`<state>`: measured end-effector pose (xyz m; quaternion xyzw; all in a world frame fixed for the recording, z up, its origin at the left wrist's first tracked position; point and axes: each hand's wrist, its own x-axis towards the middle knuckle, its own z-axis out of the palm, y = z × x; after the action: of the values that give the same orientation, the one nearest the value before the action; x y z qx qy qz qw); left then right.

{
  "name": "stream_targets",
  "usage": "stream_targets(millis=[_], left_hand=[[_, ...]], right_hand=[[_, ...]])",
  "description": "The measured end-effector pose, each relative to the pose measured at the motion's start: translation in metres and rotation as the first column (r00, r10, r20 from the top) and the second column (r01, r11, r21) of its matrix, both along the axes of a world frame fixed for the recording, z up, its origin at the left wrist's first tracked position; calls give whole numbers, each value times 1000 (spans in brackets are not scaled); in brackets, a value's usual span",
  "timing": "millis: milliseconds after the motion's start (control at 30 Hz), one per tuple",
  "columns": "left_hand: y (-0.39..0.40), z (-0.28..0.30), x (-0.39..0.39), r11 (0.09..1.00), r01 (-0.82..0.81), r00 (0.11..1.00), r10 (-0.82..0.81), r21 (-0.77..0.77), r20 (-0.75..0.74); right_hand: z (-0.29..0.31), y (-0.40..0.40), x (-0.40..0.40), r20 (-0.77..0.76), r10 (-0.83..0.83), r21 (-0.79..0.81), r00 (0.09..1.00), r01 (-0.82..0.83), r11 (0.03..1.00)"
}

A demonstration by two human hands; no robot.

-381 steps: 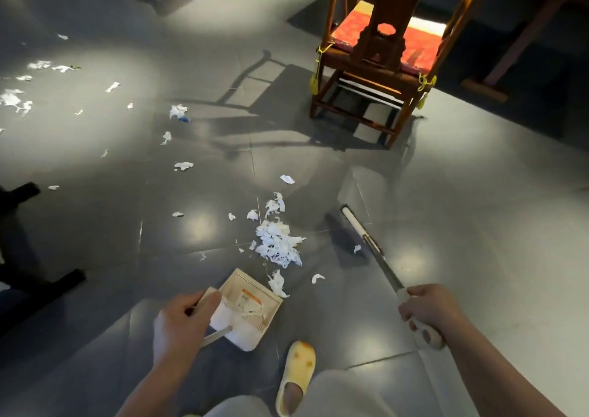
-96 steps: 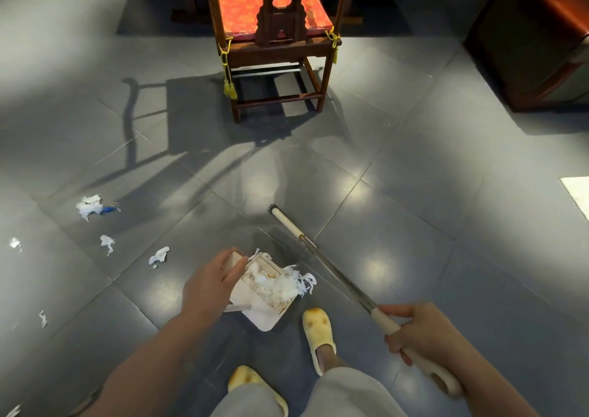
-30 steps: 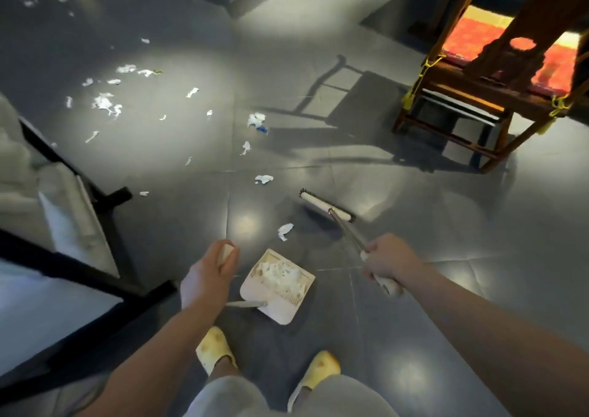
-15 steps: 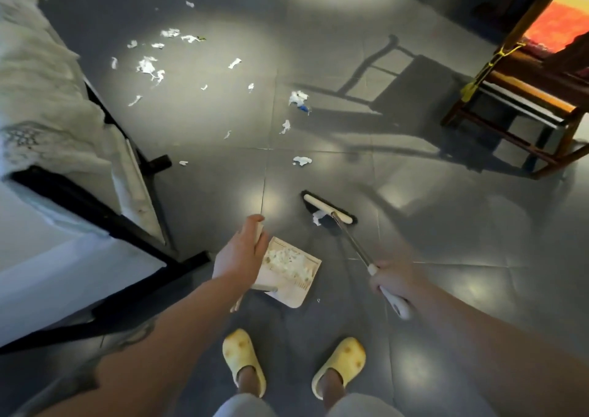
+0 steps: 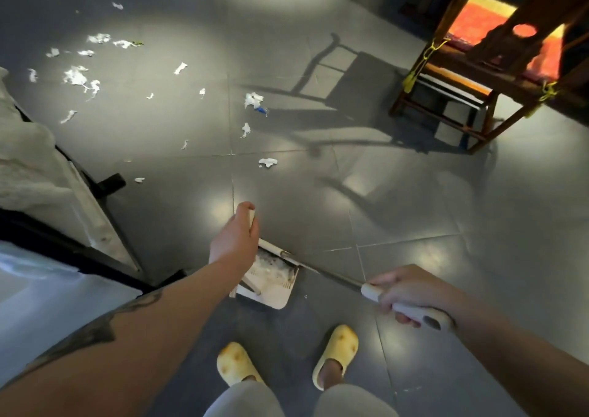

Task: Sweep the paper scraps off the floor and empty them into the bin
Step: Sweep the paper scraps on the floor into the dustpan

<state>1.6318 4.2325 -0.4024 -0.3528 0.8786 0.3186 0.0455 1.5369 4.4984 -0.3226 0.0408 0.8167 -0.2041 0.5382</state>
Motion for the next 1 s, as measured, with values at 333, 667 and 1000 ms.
stream_targets(millis=[333, 667, 1000], left_hand=[[-47, 2, 28, 969, 233, 972, -230, -83, 39], [-51, -9, 26, 970, 231, 973, -231, -72, 8], [-62, 2, 36, 957, 288, 957, -290, -39, -26]], right_hand=[[-42, -36, 20, -134, 0, -56, 991, -7, 998], [-69, -61, 50, 127, -77, -99, 989, 89, 991], [-37, 23, 89, 178, -371, -183, 912, 401, 898]])
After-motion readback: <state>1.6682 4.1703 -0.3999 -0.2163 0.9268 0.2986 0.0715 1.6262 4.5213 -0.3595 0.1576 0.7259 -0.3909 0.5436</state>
